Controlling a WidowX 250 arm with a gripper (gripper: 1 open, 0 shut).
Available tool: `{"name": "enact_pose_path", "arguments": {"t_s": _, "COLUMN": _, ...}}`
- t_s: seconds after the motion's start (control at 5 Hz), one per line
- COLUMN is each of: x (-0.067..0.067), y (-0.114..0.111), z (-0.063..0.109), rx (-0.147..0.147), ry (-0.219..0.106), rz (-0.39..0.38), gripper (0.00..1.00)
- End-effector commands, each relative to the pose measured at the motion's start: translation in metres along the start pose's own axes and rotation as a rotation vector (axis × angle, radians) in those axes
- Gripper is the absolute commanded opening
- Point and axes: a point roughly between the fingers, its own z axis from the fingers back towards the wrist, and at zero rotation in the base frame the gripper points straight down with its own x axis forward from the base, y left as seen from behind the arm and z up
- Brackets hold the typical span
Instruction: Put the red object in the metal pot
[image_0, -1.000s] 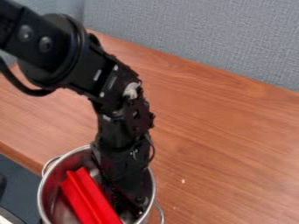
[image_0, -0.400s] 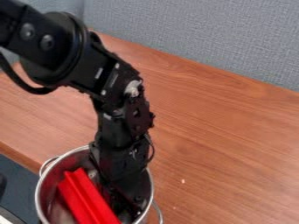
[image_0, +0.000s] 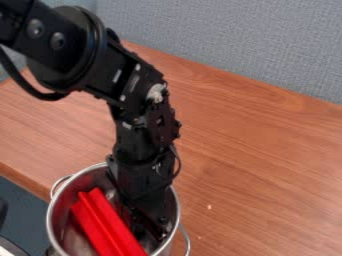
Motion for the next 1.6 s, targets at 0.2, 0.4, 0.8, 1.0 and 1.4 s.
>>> {"name": "enact_pose_path", "arguments": {"t_s": 0.2, "x": 0.012, "y": 0.009, "z": 0.01, "rx": 0.012, "ry": -0.035, "rz": 0.024, "gripper": 1.0}}
{"name": "enact_pose_path", "arguments": {"t_s": 0.4, "x": 0.013, "y": 0.01, "z": 0.012, "rx": 0.012, "ry": -0.039, "rz": 0.029, "gripper": 0.0}}
{"name": "enact_pose_path", "arguments": {"t_s": 0.8, "x": 0.015, "y": 0.011, "z": 0.018, "rx": 0.01, "ry": -0.047, "rz": 0.035, "gripper": 0.0}}
{"name": "enact_pose_path", "arguments": {"t_s": 1.0, "x": 0.016, "y": 0.011, "z": 0.025, "rx": 0.012, "ry": -0.055, "rz": 0.039, "gripper": 0.0}}
{"name": "enact_pose_path", "arguments": {"t_s": 1.4, "x": 0.019, "y": 0.011, "z": 0.069, "rx": 0.046, "ry": -0.13, "rz": 0.045, "gripper": 0.0}}
